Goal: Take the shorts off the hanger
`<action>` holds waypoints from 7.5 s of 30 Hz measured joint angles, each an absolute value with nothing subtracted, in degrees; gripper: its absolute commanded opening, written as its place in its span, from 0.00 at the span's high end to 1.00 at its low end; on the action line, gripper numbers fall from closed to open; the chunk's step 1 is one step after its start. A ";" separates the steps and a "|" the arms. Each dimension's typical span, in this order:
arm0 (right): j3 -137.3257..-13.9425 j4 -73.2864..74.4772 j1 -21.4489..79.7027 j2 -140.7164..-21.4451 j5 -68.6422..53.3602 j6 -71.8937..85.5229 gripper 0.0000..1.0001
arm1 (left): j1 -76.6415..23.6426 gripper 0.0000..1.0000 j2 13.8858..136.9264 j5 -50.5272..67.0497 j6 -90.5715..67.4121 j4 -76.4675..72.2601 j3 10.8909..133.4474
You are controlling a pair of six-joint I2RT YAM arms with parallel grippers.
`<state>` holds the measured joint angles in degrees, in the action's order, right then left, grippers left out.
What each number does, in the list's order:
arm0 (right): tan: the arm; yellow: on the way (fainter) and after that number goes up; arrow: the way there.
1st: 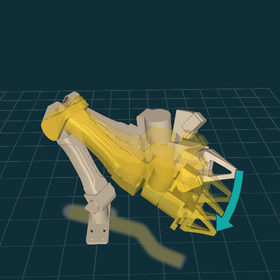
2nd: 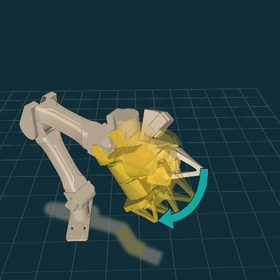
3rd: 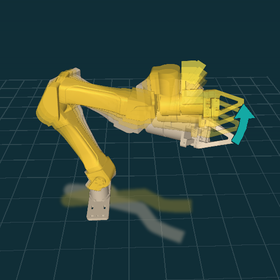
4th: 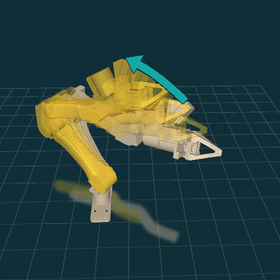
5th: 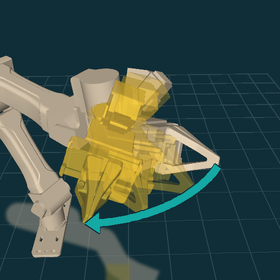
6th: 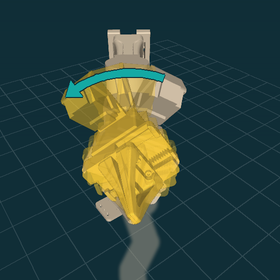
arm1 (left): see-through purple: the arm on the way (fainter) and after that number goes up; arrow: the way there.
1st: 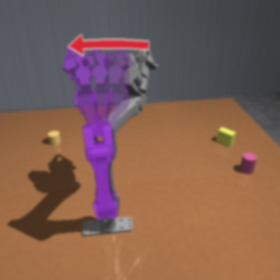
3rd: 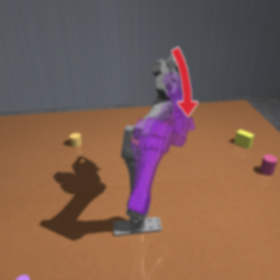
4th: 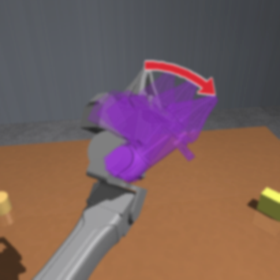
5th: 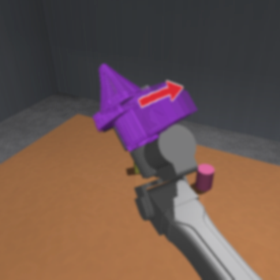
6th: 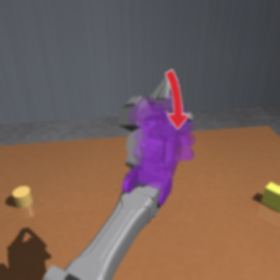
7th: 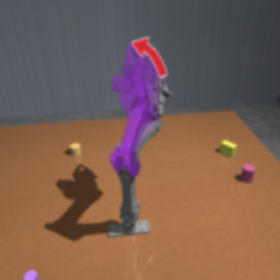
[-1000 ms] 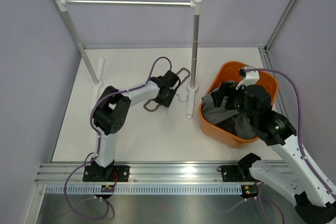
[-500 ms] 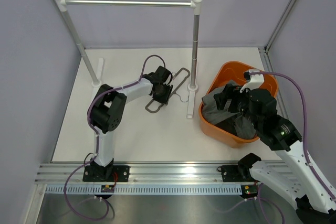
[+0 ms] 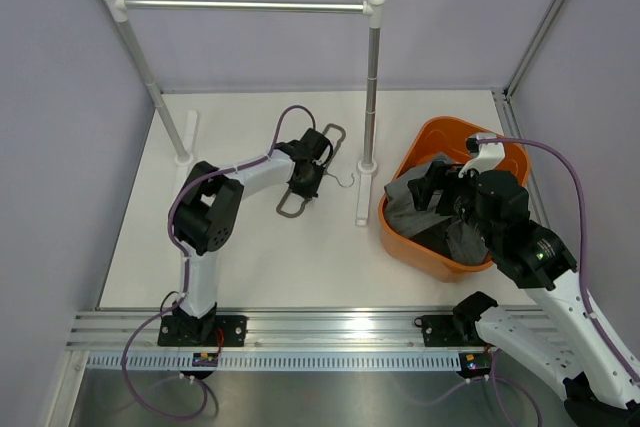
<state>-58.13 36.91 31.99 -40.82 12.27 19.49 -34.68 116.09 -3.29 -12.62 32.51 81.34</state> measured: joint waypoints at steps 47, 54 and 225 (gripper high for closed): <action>-57.14 33.67 32.27 -49.56 1.02 24.23 0.16 | -54.46 0.35 93.73 -14.22 -23.97 28.38 66.43; -57.14 34.74 32.34 -46.61 3.25 24.21 0.16 | -54.85 0.41 107.92 -23.73 -25.23 27.05 73.63; -80.01 49.71 36.38 -59.46 19.90 20.73 0.70 | -11.09 1.00 92.05 23.24 -48.38 12.58 105.62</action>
